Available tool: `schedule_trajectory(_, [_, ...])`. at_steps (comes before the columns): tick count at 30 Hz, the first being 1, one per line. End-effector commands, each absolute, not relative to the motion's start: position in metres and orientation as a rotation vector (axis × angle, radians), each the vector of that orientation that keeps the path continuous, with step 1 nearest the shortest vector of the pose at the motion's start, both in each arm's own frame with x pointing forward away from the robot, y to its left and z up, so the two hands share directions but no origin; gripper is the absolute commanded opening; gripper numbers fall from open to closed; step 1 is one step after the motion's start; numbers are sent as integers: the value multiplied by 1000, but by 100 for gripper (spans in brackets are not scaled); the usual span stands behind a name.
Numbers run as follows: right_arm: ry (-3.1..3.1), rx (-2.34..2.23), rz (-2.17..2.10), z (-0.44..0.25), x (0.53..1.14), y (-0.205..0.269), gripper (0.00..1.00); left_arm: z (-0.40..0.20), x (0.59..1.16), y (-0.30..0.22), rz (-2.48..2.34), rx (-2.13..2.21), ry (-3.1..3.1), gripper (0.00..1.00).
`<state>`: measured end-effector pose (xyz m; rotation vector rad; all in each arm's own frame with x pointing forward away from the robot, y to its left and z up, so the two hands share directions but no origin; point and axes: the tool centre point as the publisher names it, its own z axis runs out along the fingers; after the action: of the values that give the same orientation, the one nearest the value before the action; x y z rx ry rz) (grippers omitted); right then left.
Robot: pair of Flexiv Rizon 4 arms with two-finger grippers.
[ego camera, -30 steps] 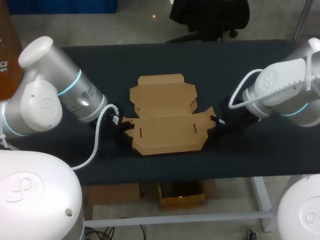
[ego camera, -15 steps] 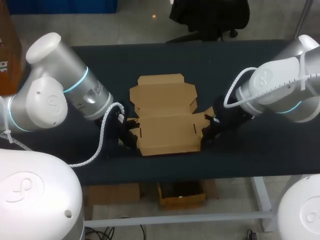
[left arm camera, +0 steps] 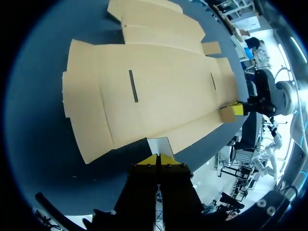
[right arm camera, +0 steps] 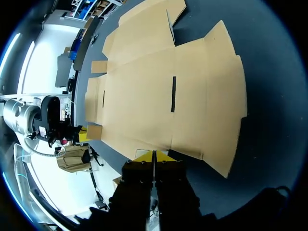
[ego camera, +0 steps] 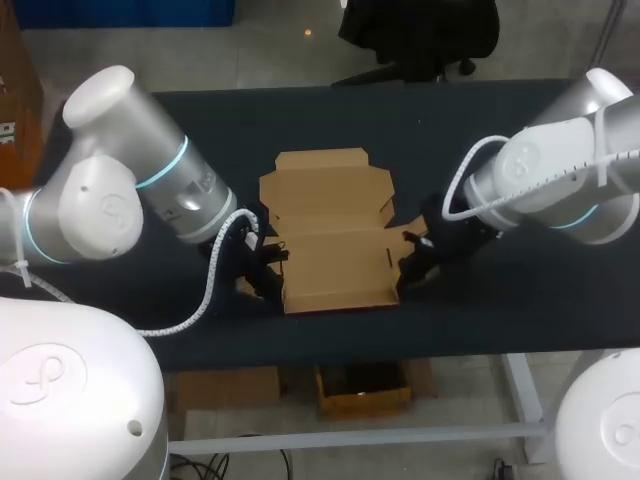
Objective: Assemble the packaging by folding the flat box into shape, placing the metal phone stand inside, and closing the box properly
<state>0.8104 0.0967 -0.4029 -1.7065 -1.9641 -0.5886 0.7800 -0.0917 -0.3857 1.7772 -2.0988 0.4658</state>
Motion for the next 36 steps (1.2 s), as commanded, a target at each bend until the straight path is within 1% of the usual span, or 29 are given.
schedule_trajectory(1, [-1971,-1710,-584,-403,807,101,0,-387,779,-99,462,1783,-2108,0])
schedule_trajectory(16, [-1999,-1734,-571,-399,789,104,0,-394,776,-109,455,1774,-2115,0])
schedule_trajectory(36, [-1998,-1722,-524,-417,794,110,0,-402,772,-119,463,1807,-2135,0])
